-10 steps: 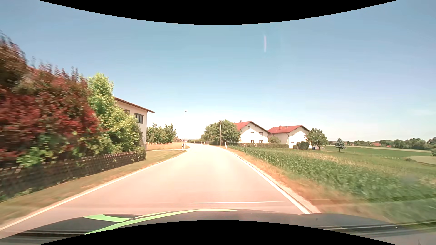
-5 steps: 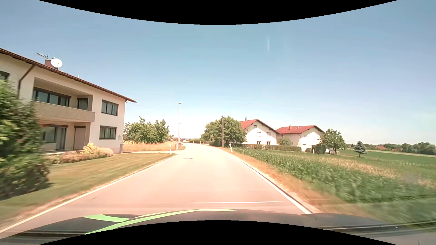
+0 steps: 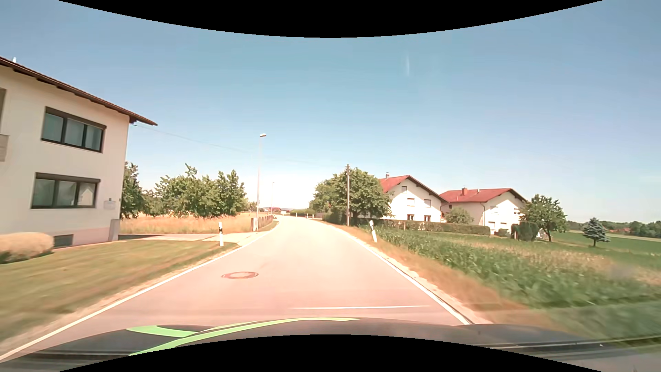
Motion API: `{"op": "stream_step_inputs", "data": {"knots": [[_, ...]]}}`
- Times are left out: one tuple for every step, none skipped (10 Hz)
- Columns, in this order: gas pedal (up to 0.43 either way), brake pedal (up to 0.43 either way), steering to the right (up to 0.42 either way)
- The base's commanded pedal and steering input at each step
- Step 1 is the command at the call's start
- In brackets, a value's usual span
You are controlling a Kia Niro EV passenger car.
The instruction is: Follow the waypoints while adhering to traffic rules and regulations
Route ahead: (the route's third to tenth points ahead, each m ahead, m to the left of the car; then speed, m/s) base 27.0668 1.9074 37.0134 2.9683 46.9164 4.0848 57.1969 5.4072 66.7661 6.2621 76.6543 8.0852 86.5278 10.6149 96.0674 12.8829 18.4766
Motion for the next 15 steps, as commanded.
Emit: {"op": "stream_step_inputs", "data": {"knots": [[0.087, 0.0, -0.011], [0.087, 0.0, -0.012], [0.098, 0.0, -0.013], [0.098, 0.0, -0.014], [0.11, 0.0, -0.016], [0.11, 0.0, -0.017], [0.11, 0.0, -0.017], [0.11, 0.0, -0.017], [0.118, 0.0, -0.017], [0.118, 0.0, -0.017], [0.118, 0.0, -0.017], [0.118, 0.0, -0.017], [0.118, 0.0, -0.017], [0.118, 0.0, -0.017], [0.118, 0.0, -0.017]]}}
